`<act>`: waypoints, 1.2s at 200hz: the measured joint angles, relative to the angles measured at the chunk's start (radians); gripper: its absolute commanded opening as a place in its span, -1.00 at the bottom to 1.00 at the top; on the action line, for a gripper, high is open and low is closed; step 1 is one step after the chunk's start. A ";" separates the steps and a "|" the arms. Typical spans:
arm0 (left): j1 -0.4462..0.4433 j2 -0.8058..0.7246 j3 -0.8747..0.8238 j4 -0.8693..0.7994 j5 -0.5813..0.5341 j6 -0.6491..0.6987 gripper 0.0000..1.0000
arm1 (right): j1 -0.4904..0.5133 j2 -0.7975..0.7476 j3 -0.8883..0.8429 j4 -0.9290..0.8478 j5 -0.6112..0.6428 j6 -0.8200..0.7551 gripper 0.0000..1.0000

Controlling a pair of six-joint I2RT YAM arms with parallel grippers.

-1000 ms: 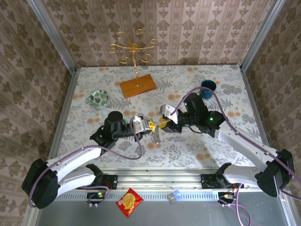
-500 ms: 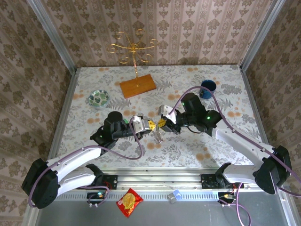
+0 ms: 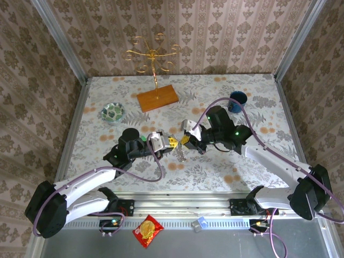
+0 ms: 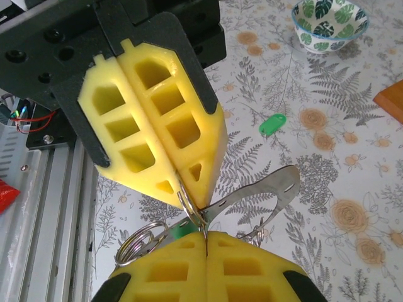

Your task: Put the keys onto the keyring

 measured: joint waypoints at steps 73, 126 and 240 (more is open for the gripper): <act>0.000 0.011 -0.044 0.122 0.005 -0.063 -1.00 | -0.010 -0.047 -0.060 0.079 -0.010 0.030 -0.35; 0.000 0.058 -0.083 0.253 0.037 -0.149 -1.00 | -0.010 -0.082 -0.086 0.143 -0.015 0.027 -0.38; 0.001 0.101 -0.085 0.369 0.080 -0.233 -1.00 | -0.014 -0.067 -0.086 0.145 -0.068 0.003 -0.83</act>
